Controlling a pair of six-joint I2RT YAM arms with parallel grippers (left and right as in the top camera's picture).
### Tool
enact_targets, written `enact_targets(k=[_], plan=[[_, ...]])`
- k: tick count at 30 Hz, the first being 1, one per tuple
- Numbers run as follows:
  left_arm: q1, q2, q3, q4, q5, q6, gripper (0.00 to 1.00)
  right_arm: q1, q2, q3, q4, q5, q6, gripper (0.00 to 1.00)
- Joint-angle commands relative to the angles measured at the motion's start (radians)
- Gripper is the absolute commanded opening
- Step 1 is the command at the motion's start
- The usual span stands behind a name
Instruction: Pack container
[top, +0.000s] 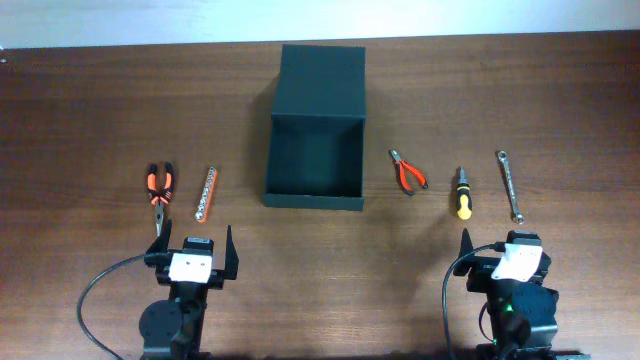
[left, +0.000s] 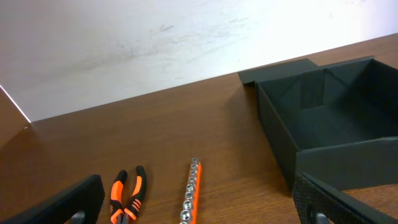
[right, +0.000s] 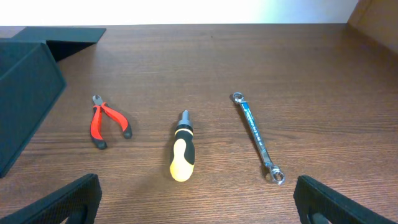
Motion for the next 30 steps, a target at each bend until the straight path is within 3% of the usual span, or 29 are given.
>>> enact_targets(k=[1,5,11,17,24,30], plan=[[-0.001,-0.01,-0.007,0.005,0.003,0.009,0.99,-0.008,-0.01,-0.008,0.004,-0.017,0.012,0.99],[-0.001,-0.009,-0.007,0.004,0.033,-0.048,0.99,-0.008,-0.01,-0.008,0.012,-0.082,0.011,0.99],[-0.001,-0.009,0.016,0.016,0.071,-0.278,0.99,-0.008,-0.01,0.0,0.042,-0.218,0.011,0.99],[-0.001,0.027,0.201,-0.07,0.053,-0.317,0.99,-0.008,0.063,0.146,0.029,-0.336,0.056,0.99],[-0.001,0.312,0.513,-0.271,0.013,-0.317,0.99,-0.008,0.456,0.483,-0.046,-0.332,0.053,0.99],[0.006,0.684,0.818,-0.45,0.015,-0.211,0.99,-0.008,0.88,0.921,-0.276,-0.305,0.032,0.99]])
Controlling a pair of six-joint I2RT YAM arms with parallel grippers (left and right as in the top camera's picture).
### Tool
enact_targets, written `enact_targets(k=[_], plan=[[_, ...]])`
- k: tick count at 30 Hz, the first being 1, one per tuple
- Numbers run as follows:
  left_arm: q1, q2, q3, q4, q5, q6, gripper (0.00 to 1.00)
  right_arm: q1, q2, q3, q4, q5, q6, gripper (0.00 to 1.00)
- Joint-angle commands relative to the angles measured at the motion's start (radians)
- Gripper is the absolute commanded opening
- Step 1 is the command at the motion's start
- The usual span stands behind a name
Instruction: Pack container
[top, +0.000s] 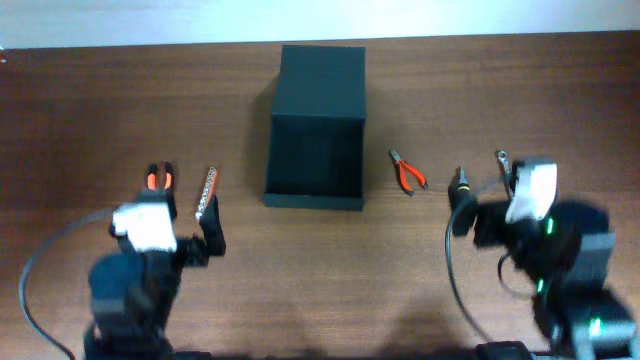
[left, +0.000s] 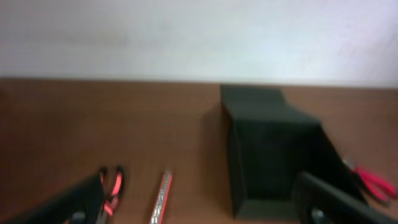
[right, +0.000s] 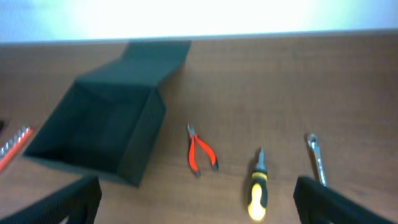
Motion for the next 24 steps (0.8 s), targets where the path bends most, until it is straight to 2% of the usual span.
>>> enact_targets(k=[1,5,9,16,19,24], plan=[[0.011,0.188,0.161,-0.081,-0.01,0.084,0.99,-0.008,0.201,0.238,-0.117,0.01,-0.042,0.99],[0.05,0.447,0.401,-0.253,0.014,0.09,0.99,-0.008,0.42,0.511,-0.299,-0.011,-0.059,0.99],[0.066,0.623,0.55,-0.342,0.026,0.09,0.99,-0.008,0.562,0.669,-0.425,-0.043,-0.06,0.99],[0.065,0.761,0.566,-0.352,0.041,0.089,0.99,-0.009,0.671,0.702,-0.479,-0.039,-0.056,0.99],[0.066,0.788,0.566,-0.367,0.057,0.089,0.99,-0.014,0.711,0.702,-0.485,0.064,-0.01,0.99],[0.066,0.799,0.566,-0.363,0.029,0.089,0.99,-0.085,0.794,0.702,-0.471,0.161,-0.026,0.98]])
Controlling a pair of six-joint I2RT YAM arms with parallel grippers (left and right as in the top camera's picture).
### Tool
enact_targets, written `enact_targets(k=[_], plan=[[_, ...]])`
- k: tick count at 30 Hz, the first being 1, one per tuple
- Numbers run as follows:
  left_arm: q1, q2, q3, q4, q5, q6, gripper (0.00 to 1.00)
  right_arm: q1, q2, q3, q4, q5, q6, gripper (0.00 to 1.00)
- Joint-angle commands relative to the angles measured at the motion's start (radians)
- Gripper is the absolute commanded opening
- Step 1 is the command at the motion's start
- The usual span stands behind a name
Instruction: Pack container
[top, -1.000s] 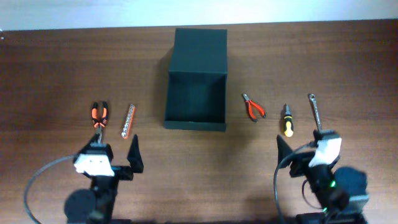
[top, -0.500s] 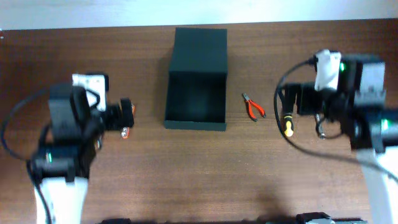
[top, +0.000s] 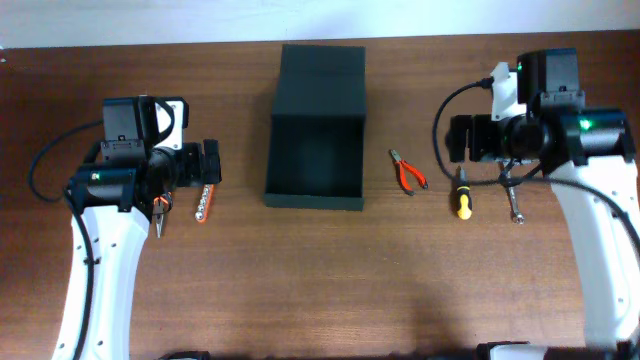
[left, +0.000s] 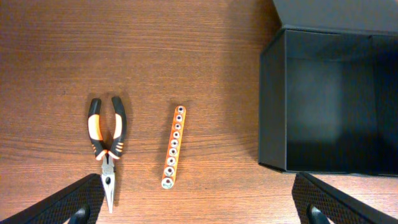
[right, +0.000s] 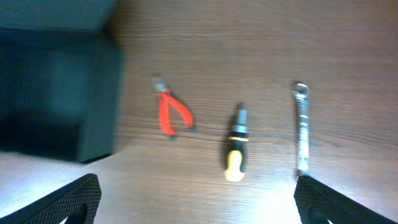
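Observation:
An open black box (top: 313, 160) stands at mid table, its lid (top: 322, 72) folded back behind it. Left of it lie orange-handled pliers (left: 107, 146) and an orange socket rail (left: 173, 147). My left gripper (top: 182, 168) hangs above those two, open and empty, looking straight down. To the right of the box are red pliers (top: 408, 174), a yellow-and-black screwdriver (top: 461, 195) and a steel wrench (right: 301, 127). The right gripper (top: 490, 140) hovers open and empty over the screwdriver and wrench. The box (left: 329, 102) holds nothing.
Brown wooden table (top: 320, 290) with a white wall along its far edge. Both arms reach in from the front corners, and their cables hang beside them. All the tools lie loose on the wood, apart from one another.
Both grippers have moved away from the front edge toward the tools and now look straight down. The left is over the pliers and socket rail, the right over the screwdriver and wrench.
Both arms sat folded at the table's front edge with open grippers. Then both were raised off that spot and closer to the tools. Now each hangs open above its own group of tools. No tool and no part of the box has moved.

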Motion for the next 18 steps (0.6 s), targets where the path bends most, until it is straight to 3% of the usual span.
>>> enact_targets(k=[1,8,16,18], plan=[[0.004,0.003,0.014,-0.001,-0.001,0.022,0.99,-0.073,0.066,0.023,0.006,0.086,-0.011,0.97],[0.004,0.009,0.014,-0.001,-0.011,0.022,0.99,-0.211,0.261,0.023,-0.015,0.06,-0.093,0.91],[0.004,0.01,0.013,-0.004,-0.011,0.023,0.99,-0.245,0.417,0.023,-0.002,0.052,-0.202,0.91],[0.004,0.01,0.013,-0.004,-0.012,0.023,0.99,-0.245,0.447,0.023,0.017,0.056,-0.232,0.84]])
